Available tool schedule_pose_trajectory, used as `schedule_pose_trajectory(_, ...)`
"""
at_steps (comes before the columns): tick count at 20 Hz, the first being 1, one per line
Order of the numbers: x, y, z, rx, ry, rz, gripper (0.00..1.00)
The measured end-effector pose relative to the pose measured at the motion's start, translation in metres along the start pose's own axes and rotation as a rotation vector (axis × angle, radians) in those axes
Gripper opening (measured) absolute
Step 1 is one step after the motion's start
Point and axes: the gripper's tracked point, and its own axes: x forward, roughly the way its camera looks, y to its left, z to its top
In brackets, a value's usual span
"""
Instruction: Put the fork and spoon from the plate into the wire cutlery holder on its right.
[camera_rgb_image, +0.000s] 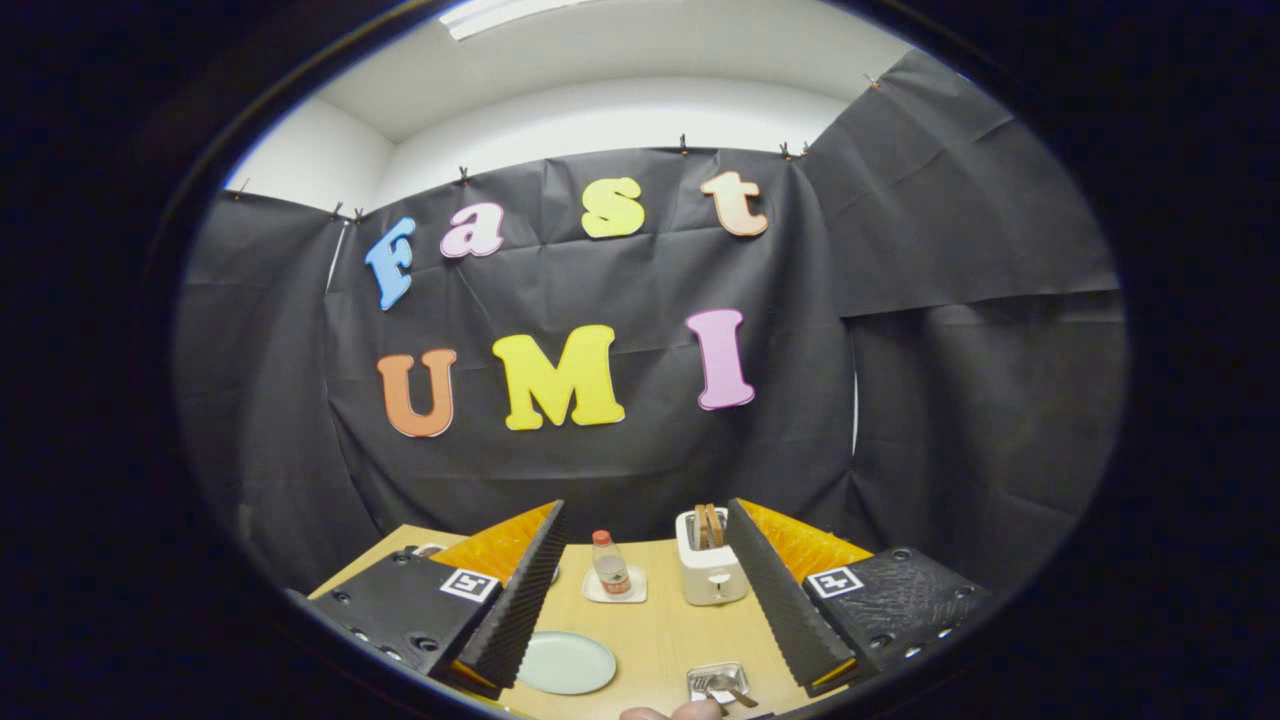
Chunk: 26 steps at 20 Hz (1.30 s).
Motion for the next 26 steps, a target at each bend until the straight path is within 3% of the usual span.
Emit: schedule_pose_trajectory(26, 0.019, 0.046, 0.016, -0.003, -0.019, 0.074, 0.96)
